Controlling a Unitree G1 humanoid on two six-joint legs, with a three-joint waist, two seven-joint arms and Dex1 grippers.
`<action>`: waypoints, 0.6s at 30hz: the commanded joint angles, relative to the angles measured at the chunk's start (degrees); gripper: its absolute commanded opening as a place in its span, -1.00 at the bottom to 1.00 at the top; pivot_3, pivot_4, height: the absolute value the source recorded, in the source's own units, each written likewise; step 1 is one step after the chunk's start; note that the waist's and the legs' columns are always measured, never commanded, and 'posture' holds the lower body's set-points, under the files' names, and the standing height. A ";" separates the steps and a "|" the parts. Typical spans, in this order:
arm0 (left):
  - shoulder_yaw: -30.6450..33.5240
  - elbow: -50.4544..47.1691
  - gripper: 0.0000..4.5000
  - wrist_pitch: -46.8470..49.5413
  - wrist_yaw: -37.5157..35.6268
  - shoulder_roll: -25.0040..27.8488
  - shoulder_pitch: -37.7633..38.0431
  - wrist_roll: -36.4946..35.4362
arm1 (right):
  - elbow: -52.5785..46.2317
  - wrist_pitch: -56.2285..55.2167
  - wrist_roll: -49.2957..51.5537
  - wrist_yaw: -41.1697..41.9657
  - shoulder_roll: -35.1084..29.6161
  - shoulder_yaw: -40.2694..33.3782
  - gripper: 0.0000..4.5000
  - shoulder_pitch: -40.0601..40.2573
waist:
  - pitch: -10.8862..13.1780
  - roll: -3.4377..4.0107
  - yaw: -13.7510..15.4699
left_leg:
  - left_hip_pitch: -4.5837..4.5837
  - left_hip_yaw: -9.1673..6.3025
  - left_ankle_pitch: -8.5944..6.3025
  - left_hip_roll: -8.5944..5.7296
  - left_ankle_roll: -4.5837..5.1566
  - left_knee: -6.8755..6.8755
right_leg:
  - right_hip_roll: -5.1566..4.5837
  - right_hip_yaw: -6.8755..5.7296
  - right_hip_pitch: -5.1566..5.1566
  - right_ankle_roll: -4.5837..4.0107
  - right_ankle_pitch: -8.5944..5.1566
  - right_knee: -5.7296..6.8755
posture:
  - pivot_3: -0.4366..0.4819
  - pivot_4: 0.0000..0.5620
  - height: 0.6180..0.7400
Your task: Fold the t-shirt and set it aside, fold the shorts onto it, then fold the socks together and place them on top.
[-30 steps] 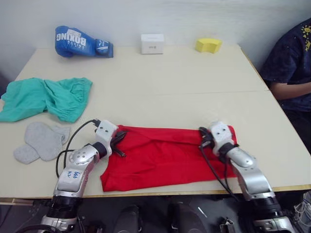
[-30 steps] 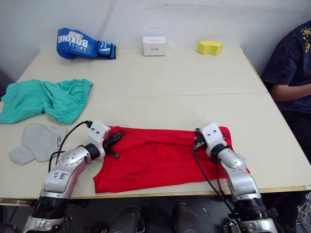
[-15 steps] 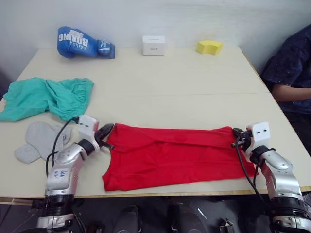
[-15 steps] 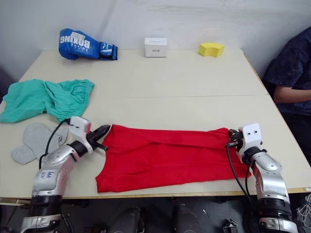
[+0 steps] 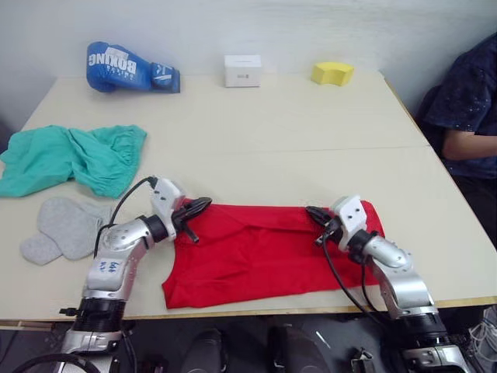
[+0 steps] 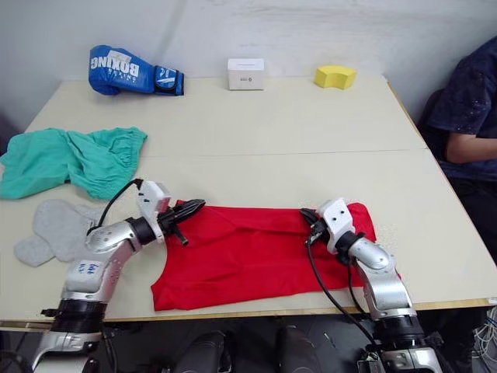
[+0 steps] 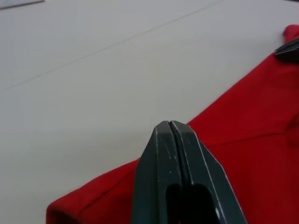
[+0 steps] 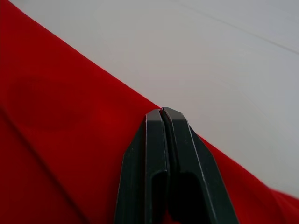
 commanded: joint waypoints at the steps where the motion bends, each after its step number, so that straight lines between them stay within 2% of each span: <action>1: 2.04 -4.22 -1.00 3.53 3.79 1.13 1.38 0.89 | 4.96 -1.69 0.96 -1.44 -3.01 -6.10 -0.99 -0.20 | 0.00 0.00 -0.03 | 0.00 0.00 -0.04 0.00 -0.01 0.00 | 0.00 0.00 0.00 0.00 0.00 -0.02 | -0.05 -0.47 1.00; 6: 1.83 -4.77 -1.00 5.32 4.60 3.05 6.09 2.09 | 15.46 -4.90 2.88 0.95 -8.04 -11.71 -0.99 -0.79 | 0.00 0.00 -0.08 | 0.00 0.04 -0.18 0.01 0.03 -0.04 | 0.01 0.00 0.03 0.00 -0.01 -0.16 | -0.05 -0.47 1.00; 9: 2.29 -3.44 -1.00 3.91 5.51 2.20 6.30 2.27 | 21.87 -6.76 5.97 2.81 -9.97 -15.83 -0.99 -2.64 | 0.00 0.00 0.01 | 0.06 0.04 -0.21 0.02 0.11 0.08 | 0.01 -0.01 0.14 0.00 -0.01 -0.12 | -0.05 -0.47 1.00; 11: 3.62 -3.23 -1.00 0.05 4.25 1.45 6.19 0.78 | 22.25 -6.82 9.53 7.02 -11.14 -18.16 -0.99 -3.74 | 0.00 0.00 0.01 | 0.08 0.04 -0.23 0.01 0.03 0.10 | -0.02 0.00 0.18 0.05 0.03 -0.11 | -0.05 -0.47 1.00; 13: 5.51 -3.80 -1.00 -4.16 1.03 1.15 6.50 -1.97 | 19.24 -3.19 14.89 14.92 -13.23 -19.65 -0.99 -3.96 | 0.06 0.10 -0.05 | 0.07 0.05 -0.25 0.02 -0.03 0.12 | -0.02 0.01 0.16 0.06 0.04 -0.08 | -0.05 -0.47 1.00; 16: 6.76 -4.67 -1.00 -6.79 -3.85 2.11 7.13 -4.81 | 15.57 1.96 17.37 21.32 -16.96 -18.92 -0.71 -3.91 | 0.16 0.28 -0.31 | 0.04 0.11 -0.14 0.02 0.17 0.09 | -0.02 0.06 0.09 0.06 0.04 -0.08 | -0.05 -0.47 1.00; 18: 7.32 -7.45 -0.83 -6.68 -12.72 6.14 8.95 -8.89 | 14.05 6.60 17.48 26.85 -22.39 -17.03 -0.42 -5.90 | 0.18 0.30 -0.48 | 0.04 0.12 -0.16 0.08 0.14 0.05 | 0.02 0.03 0.06 0.02 0.02 -0.09 | -0.05 -0.47 1.00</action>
